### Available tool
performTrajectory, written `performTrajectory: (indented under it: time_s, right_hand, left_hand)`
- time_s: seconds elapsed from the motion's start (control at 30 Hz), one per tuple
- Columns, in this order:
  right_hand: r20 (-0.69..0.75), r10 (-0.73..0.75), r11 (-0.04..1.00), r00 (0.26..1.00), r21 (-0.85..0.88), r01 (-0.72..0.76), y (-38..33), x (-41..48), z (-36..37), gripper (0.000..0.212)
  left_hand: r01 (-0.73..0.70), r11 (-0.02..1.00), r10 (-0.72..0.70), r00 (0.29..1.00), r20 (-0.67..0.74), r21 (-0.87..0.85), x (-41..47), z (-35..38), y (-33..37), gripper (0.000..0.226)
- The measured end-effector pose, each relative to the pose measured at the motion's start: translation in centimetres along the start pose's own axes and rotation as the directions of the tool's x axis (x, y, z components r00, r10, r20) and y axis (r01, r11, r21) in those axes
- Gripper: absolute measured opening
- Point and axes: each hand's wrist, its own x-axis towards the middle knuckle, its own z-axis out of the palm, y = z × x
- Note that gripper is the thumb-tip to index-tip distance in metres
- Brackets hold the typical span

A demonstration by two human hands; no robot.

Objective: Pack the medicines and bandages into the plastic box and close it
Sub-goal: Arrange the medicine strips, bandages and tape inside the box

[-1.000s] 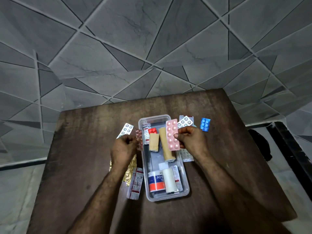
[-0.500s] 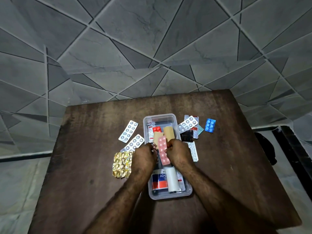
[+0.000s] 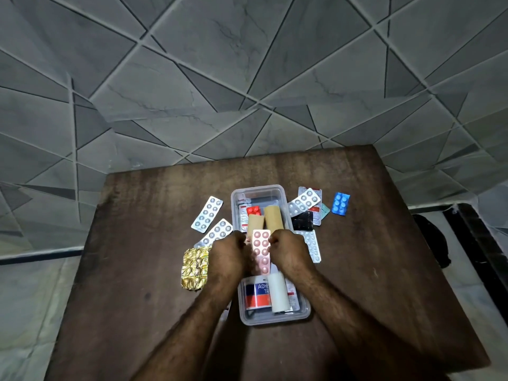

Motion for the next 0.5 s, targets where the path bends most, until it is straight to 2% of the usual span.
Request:
performTrajectory:
  time_s: [0.07,0.17,0.23,0.3,0.37,0.43,0.5]
  right_hand:
    - [-0.027,-0.003,0.995,1.000,0.099,0.006,0.1,0.4,-0.8,0.028]
    - [-0.040,0.031,0.938,0.999,0.347,-0.015,0.8,1.5,-2.7,0.022]
    - [-0.087,0.055,0.898,0.995,0.439,-0.012,1.7,2.2,-4.1,0.016]
    - [-0.116,0.105,0.871,0.988,0.490,-0.035,3.0,2.9,-5.4,0.018]
    - [-0.157,0.160,0.881,0.975,0.467,-0.069,4.8,3.5,-6.1,0.021]
    - [-0.207,0.196,0.935,0.959,0.334,-0.119,7.1,4.1,-6.0,0.014]
    - [-0.176,0.199,0.967,0.964,0.193,-0.165,8.9,4.1,-5.6,0.004]
  left_hand:
    - [0.019,0.995,-0.029,0.995,-0.096,-0.101,0.2,-0.8,-0.5,0.022]
    - [0.093,0.969,-0.130,0.980,-0.151,-0.229,1.4,-2.2,-2.4,0.022]
    - [0.131,0.957,-0.177,0.971,-0.160,-0.258,2.5,-2.8,-4.2,0.024]
    - [0.166,0.959,-0.210,0.961,-0.179,-0.231,3.1,-3.3,-5.3,0.026]
    - [0.192,0.972,-0.219,0.947,-0.235,-0.134,3.1,-3.7,-6.1,0.024]
    - [0.235,0.971,-0.240,0.938,-0.250,-0.049,3.1,-4.0,-7.3,0.030]
    - [0.315,0.948,-0.297,0.928,-0.226,0.050,3.4,-3.9,-9.0,0.043]
